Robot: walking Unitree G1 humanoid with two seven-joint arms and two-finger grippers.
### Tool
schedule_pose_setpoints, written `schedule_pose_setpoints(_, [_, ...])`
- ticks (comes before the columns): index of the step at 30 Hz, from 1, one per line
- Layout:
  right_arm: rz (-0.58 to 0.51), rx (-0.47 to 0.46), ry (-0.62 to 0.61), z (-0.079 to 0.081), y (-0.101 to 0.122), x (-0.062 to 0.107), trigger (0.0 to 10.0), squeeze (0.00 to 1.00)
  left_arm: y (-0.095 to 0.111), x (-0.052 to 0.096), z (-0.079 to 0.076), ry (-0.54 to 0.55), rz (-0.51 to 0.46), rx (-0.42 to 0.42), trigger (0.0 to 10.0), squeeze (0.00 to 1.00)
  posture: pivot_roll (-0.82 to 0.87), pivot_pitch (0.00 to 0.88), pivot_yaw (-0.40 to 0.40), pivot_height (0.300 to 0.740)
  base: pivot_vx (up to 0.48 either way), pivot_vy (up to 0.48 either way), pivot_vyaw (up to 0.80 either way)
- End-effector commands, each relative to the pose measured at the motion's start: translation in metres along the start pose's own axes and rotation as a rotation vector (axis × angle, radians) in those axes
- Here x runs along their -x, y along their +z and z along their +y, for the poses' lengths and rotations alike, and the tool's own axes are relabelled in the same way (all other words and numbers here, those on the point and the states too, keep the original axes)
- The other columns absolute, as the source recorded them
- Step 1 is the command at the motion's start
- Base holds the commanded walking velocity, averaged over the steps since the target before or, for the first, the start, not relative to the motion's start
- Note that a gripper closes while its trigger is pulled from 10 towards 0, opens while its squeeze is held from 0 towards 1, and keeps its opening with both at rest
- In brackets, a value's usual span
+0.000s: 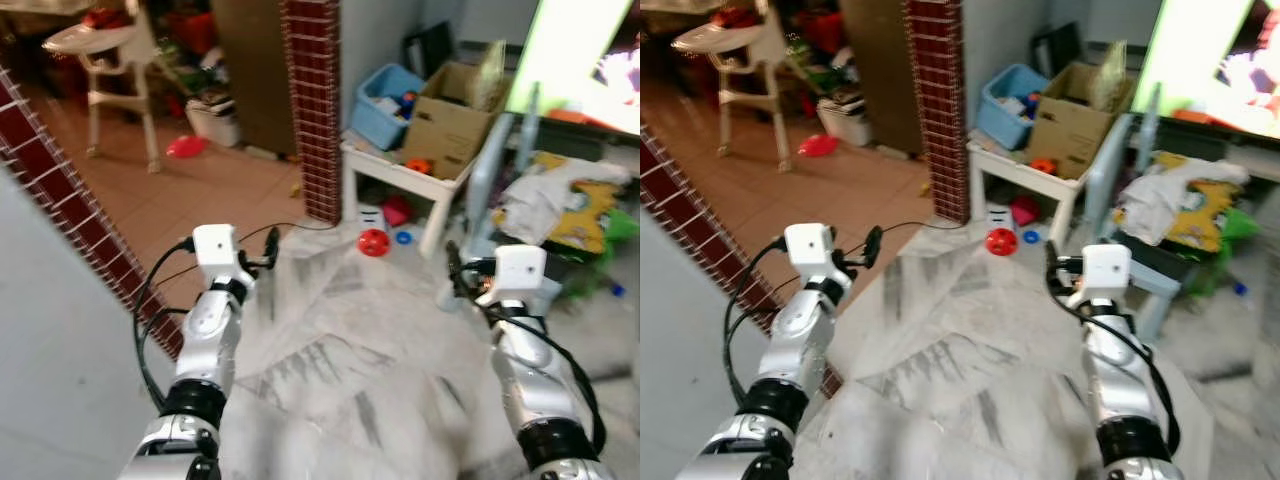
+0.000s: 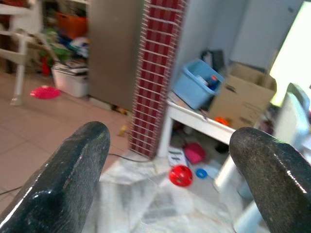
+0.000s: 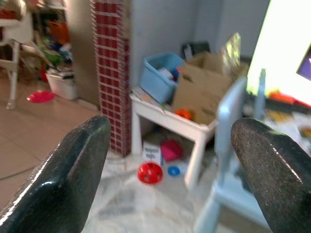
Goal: Hang keys on a hook
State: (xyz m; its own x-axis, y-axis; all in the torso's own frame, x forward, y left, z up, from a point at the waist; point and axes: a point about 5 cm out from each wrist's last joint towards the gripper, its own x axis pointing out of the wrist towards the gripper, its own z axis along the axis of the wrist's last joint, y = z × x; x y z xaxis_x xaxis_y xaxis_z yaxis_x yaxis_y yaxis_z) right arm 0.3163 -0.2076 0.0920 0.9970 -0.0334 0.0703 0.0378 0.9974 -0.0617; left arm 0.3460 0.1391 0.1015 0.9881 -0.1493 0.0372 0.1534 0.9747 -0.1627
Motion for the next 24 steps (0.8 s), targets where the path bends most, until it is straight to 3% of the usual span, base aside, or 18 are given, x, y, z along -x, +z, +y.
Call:
schedule_pose_setpoints(1, [-0.008, -0.012, 0.027, 0.011, 0.003, -0.002, 10.0, 0.00, 0.000, 0.003, 0.010, 0.034, 0.006, -0.010, 10.0, 0.00, -0.11, 0.000, 0.016, 0.740, 0.000, 0.000, 0.79])
schedule_pose_setpoints(24, [-0.034, -0.017, 0.081, 0.018, 0.013, -0.011, 10.0, 0.00, 0.007, 0.001, 0.011, 0.048, -0.013, -0.020, 10.0, 0.00, -0.10, 0.000, 0.014, 0.740, 0.000, 0.000, 0.79])
